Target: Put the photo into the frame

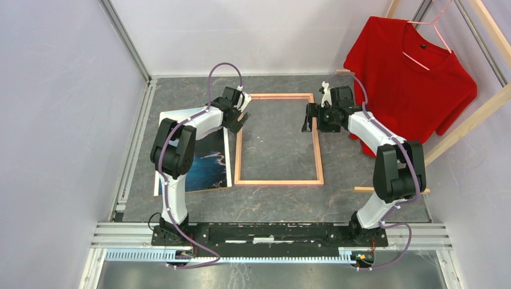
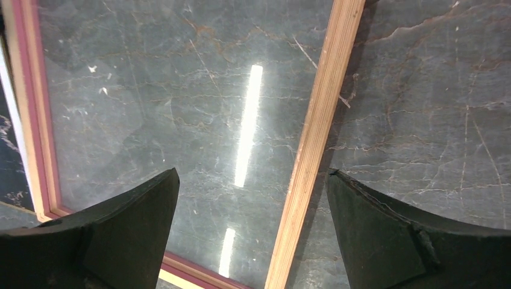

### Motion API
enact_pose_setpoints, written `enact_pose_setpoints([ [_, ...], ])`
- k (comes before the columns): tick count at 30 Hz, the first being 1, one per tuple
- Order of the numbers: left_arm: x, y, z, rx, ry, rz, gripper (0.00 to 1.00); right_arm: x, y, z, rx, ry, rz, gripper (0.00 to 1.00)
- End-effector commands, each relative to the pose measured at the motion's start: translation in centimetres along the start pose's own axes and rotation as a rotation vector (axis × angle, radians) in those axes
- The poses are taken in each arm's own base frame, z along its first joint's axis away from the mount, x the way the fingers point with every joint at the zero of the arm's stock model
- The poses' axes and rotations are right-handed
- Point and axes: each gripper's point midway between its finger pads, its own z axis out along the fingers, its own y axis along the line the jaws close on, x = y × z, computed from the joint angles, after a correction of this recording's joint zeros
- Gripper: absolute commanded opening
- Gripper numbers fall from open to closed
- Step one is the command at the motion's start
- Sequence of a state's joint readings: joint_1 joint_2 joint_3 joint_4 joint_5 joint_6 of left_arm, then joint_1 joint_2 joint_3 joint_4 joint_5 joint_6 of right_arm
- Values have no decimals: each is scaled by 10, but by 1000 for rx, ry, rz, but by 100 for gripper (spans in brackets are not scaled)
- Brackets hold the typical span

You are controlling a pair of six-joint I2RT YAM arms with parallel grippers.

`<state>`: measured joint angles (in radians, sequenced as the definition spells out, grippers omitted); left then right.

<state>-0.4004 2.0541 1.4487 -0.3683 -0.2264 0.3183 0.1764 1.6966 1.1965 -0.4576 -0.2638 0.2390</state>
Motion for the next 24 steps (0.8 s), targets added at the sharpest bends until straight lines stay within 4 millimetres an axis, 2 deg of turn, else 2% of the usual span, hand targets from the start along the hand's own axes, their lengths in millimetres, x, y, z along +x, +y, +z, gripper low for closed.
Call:
enact_pose_setpoints([
  [1,16,-25,-1,83,49,-4,98,-39,16,-28,-52,-155,-13,98],
  [3,14,-25,1,80,47,-7,99,-40,20,-34,-77,-188,-7,98],
  [9,-8,-29,5,85,23,-16,98,-28,28,-46,-125,-246,-2,98],
  [12,-22,-31,6,88,11,-14,98,-24,25,-49,-173,-288,115,98],
  [13,-26,-31,5,93,6,-15,99,-27,20,-50,-206,-310,149,98],
  [15,-36,-28,-1,95,-6,-24,99,-30,31,-55,-370,-348,219,98],
  [16,-39,-23,-5,96,-12,-30,99,-33,35,-57,-393,-378,229,98],
  [19,-46,5,-19,80,-35,-70,100,-50,67,-55,-299,-409,74,98],
  [22,-40,49,-36,48,-33,-123,100,-63,132,-42,-303,-374,-71,98],
  [24,-25,82,-49,21,-21,-173,100,-68,175,-29,-352,-358,-118,98],
])
